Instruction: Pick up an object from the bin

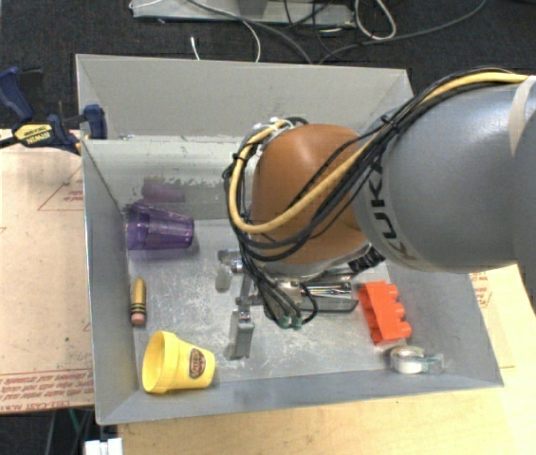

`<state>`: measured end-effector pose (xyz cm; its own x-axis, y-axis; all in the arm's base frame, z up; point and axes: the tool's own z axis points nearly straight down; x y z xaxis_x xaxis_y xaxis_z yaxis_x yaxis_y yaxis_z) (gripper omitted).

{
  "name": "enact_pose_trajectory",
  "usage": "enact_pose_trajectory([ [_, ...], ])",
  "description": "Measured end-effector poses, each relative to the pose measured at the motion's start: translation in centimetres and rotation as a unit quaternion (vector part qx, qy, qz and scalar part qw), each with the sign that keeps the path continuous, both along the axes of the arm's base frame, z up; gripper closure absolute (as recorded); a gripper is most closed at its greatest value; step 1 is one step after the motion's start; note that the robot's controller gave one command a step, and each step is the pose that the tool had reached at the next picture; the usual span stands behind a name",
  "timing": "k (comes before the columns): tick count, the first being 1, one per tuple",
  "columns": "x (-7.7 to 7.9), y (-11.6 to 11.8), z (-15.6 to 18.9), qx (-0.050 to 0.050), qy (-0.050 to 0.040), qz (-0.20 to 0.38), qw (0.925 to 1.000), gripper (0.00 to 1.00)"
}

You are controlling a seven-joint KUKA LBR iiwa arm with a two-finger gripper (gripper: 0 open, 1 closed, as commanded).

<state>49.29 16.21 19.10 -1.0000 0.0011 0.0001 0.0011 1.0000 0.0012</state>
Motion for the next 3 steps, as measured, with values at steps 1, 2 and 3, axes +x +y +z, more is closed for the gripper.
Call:
enact_pose_trajectory([
  [1, 0.0, 0.0, 0.0, 0.0, 0.0, 0.0, 1.0, 0.0],
  [2, 0.1, 5.5, 5.9, 0.001, -0.002, -0.009, 1.0, 0.0],
  [3, 1.8, 2.4, 7.2, -0.001, 0.0021, -0.017, 0.9999, 0.0],
])
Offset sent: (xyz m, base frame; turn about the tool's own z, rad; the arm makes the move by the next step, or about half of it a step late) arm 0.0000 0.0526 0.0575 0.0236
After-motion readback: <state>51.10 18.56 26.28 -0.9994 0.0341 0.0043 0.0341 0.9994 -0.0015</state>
